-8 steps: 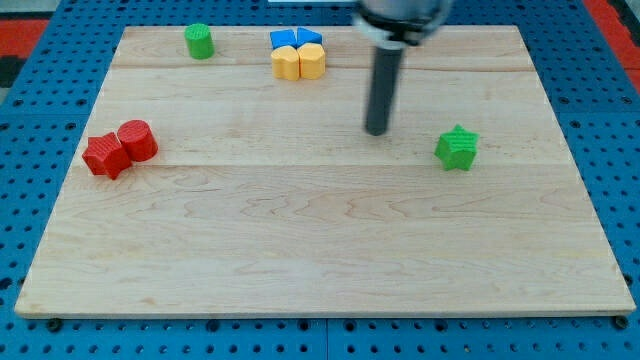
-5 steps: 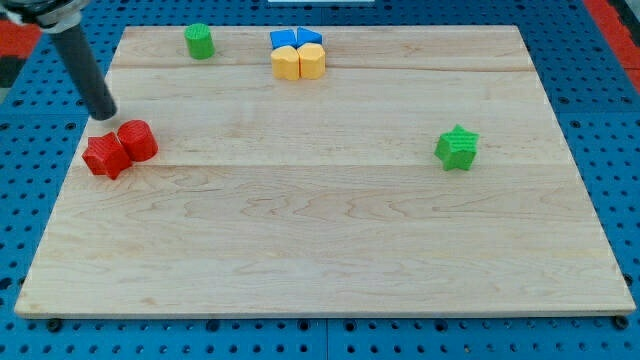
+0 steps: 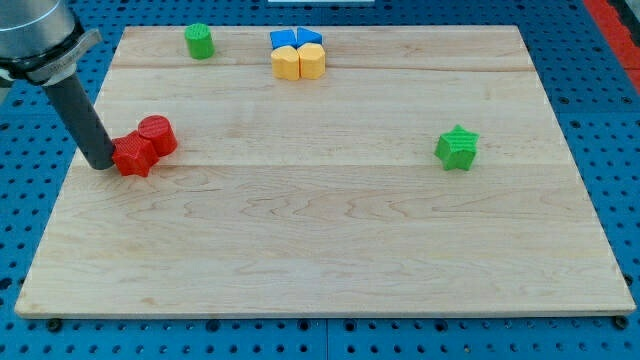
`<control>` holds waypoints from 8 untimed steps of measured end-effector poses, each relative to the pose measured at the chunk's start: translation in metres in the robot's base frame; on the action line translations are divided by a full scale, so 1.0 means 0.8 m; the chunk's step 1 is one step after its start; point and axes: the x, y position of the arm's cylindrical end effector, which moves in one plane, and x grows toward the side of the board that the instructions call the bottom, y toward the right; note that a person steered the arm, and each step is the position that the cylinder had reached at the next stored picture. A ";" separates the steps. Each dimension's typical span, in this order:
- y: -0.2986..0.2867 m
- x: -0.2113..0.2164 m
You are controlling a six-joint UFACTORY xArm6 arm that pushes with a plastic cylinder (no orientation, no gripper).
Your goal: Slide red star along with the red circle towards the center
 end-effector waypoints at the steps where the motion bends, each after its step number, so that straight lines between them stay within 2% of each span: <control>1: 0.014 0.000; 3: 0.021 -0.014; 5: 0.026 -0.063; 6: 0.060 -0.067; 7: 0.141 -0.067; 8: 0.184 -0.077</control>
